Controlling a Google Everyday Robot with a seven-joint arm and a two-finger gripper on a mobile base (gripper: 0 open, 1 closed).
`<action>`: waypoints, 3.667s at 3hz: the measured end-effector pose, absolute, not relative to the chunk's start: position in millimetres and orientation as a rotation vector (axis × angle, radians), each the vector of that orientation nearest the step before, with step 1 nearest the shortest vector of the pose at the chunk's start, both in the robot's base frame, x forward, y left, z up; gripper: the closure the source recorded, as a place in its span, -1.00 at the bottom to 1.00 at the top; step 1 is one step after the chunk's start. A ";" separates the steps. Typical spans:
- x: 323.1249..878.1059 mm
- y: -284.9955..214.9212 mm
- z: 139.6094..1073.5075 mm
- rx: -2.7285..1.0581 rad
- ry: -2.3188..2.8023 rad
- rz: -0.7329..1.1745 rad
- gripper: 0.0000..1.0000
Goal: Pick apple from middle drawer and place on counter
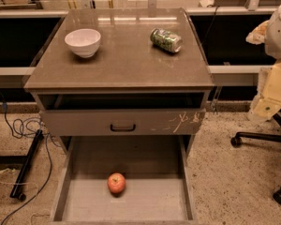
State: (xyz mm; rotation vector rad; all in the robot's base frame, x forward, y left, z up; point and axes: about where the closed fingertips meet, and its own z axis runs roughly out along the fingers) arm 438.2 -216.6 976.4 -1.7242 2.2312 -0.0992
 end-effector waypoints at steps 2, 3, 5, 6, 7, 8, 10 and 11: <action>433.8 -206.4 962.4 -1.698 2.207 -0.072 -1.00; 423.9 -189.4 934.5 -1.653 2.153 -0.001 -1.00; 404.1 -156.5 858.6 -1.533 2.029 0.206 -1.00; 389.0 -139.9 815.1 -1.518 2.045 0.304 -1.00; 390.1 -138.4 813.1 -1.515 2.045 0.311 -1.00; 406.6 -122.1 788.4 -1.520 2.042 0.332 -1.00; 448.0 -96.9 723.0 -1.512 1.994 0.286 -1.00; 432.2 -78.9 675.2 -1.492 2.036 0.376 -1.00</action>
Offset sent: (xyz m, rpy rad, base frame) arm -0.0119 0.0279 -0.0457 0.1083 -0.0313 -0.0004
